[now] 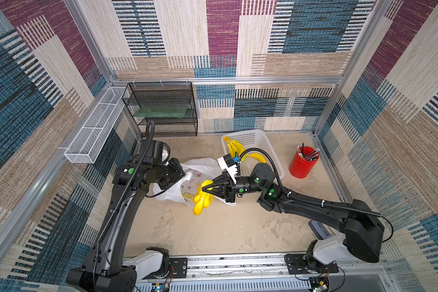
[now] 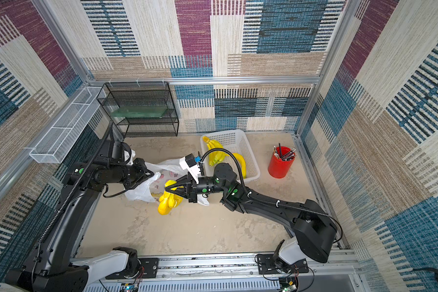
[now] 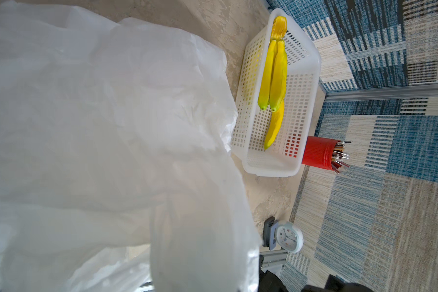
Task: Place the banana into a plastic bag & tie a knot
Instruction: Place the banana into the plastic bag.
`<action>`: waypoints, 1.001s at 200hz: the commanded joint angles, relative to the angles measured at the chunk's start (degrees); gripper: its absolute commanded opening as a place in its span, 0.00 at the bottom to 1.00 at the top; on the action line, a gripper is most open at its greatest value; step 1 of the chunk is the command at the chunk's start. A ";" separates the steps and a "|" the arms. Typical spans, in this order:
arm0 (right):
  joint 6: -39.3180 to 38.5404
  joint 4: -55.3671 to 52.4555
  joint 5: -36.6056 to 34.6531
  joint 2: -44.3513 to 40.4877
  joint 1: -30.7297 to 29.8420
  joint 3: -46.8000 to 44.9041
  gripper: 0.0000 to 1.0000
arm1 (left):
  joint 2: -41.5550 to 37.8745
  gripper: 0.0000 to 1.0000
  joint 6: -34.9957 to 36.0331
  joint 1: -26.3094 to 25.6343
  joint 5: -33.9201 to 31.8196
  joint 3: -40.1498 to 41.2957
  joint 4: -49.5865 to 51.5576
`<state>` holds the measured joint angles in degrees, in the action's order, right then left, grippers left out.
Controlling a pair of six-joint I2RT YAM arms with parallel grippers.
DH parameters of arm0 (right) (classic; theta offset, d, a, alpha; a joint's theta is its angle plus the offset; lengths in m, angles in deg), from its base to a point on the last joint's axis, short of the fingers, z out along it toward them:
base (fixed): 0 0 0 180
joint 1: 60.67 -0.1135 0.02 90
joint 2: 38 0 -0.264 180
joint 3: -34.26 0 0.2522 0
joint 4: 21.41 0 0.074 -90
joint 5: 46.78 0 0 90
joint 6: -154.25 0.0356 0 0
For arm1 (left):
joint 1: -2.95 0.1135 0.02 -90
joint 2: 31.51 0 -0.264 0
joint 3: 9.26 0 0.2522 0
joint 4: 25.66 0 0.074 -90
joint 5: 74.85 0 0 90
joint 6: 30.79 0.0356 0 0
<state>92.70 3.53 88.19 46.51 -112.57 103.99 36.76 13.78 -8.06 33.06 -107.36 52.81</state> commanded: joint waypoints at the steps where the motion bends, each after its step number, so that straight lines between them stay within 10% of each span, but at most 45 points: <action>1: 1.43 4.47 2.80 2.29 0.95 0.06 0.00 | 0.08 0.00 0.47 0.23 3.02 -0.22 0.24; 80: -0.98 12.89 -2.02 17.31 8.63 10.49 0.00 | -1.21 0.00 -2.38 1.20 8.87 1.82 0.48; 200: 2.45 26.25 -21.38 33.97 3.52 16.68 0.05 | -3.28 0.00 -22.37 5.63 19.12 8.59 -17.83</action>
<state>92.96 25.08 70.33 78.49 -108.66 120.19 33.66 -5.06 -3.75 50.20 -98.59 39.26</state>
